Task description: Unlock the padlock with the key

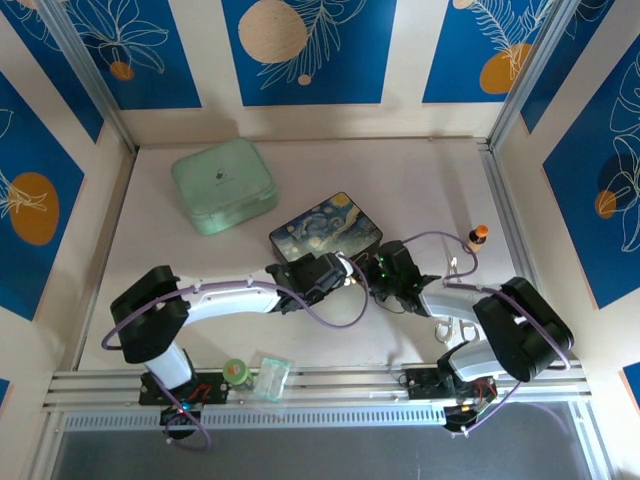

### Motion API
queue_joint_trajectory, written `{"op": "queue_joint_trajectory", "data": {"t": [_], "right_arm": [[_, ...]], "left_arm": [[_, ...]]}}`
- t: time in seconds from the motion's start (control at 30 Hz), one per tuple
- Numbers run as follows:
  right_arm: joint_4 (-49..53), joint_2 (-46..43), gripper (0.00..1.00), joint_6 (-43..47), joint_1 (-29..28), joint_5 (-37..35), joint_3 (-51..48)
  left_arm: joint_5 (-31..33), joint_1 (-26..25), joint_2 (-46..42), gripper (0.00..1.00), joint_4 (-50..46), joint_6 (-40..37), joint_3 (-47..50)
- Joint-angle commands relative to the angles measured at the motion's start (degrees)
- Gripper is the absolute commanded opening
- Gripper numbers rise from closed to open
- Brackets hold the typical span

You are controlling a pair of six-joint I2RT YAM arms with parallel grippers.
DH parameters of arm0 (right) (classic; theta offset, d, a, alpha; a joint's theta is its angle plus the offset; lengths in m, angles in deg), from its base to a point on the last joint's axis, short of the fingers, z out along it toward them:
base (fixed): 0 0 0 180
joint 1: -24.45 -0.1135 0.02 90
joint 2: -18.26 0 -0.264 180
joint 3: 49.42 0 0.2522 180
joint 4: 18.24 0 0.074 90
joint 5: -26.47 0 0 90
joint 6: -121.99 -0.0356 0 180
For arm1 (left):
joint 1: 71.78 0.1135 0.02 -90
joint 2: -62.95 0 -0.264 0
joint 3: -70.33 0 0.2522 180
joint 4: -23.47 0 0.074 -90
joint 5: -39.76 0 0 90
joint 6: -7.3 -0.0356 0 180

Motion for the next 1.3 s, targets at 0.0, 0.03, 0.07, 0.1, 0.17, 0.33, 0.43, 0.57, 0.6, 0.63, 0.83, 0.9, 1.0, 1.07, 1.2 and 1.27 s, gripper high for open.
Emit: {"op": "queue_joint_trajectory", "data": {"t": [0.0, 0.03, 0.07, 0.1, 0.17, 0.33, 0.43, 0.57, 0.6, 0.63, 0.83, 0.9, 1.0, 1.07, 1.2, 1.27], "right_arm": [[7.7, 1.4, 0.28, 5.2, 0.1, 3.4, 1.8], [10.0, 1.7, 0.28, 6.5, 0.2, 3.6, 2.2], [11.7, 2.1, 0.29, 7.5, 0.2, 3.7, 2.7], [13.8, 2.6, 0.29, 8.8, 0.3, 4.0, 3.3], [18.2, 3.7, 0.29, 11.1, 0.4, 4.3, 5.2], [32.1, 8.3, 0.3, 18.4, 0.4, 2.1, 12.4], [39.1, 11.6, 0.31, 21.9, 0.4, 0.2, 16.0], [45.1, 14.8, 0.33, 24.9, 0.3, -1.7, 19.1], [46.8, 15.5, 0.33, 25.6, 0.3, -2.6, 20.1], [48.5, 16.1, 0.33, 26.1, 0.3, -3.6, 21.0], [56.3, 16.4, 0.38, 27.9, 0.0, -7.5, 25.8], [57.5, 16.3, 0.39, 28.1, -0.1, -7.8, 26.7], [60.7, 16.8, 0.4, 27.5, -0.5, -10.2, 28.7], [63.6, 17.9, 0.43, 27.8, -0.8, -11.8, 30.4], [67.0, 20.3, 0.45, 28.8, -0.8, -14.6, 32.0], [67.5, 20.5, 0.45, 29.1, -0.6, -15.2, 32.0]], "left_arm": [[1.8, -0.2, 4.1, 0.58, -12.3, 2.1, 1.3], [2.4, -0.1, 4.2, 0.59, -12.1, 2.4, 1.0], [2.7, 0.0, 4.3, 0.6, -11.8, 2.6, 0.8], [3.0, 0.2, 4.0, 0.61, -11.3, 2.9, 0.7], [3.7, 0.7, 3.3, 0.63, -10.9, 3.5, 0.6], [5.6, 1.7, 0.5, 0.73, -8.6, 3.8, 1.2], [7.5, 3.2, 0.0, 0.78, -9.0, 6.3, 0.8], [8.0, 4.4, -2.4, 0.87, -7.1, 7.4, 2.0], [8.0, 4.6, -3.0, 0.88, -6.3, 7.2, 2.5], [8.3, 4.7, -3.5, 0.9, -5.8, 7.2, 2.8], [11.5, 5.0, -6.2, 0.95, -7.7, 10.1, 2.7], [11.1, 5.5, -7.1, 0.95, -9.8, 13.5, 2.6], [10.9, 5.9, -7.1, 0.96, -13.4, 18.9, 2.9], [10.1, 6.0, -6.8, 0.96, -14.7, 21.3, 3.4], [10.9, 6.1, -5.7, 0.97, -16.5, 25.0, 4.0], [12.7, 6.2, -5.5, 0.98, -18.1, 26.4, 3.7]]}}
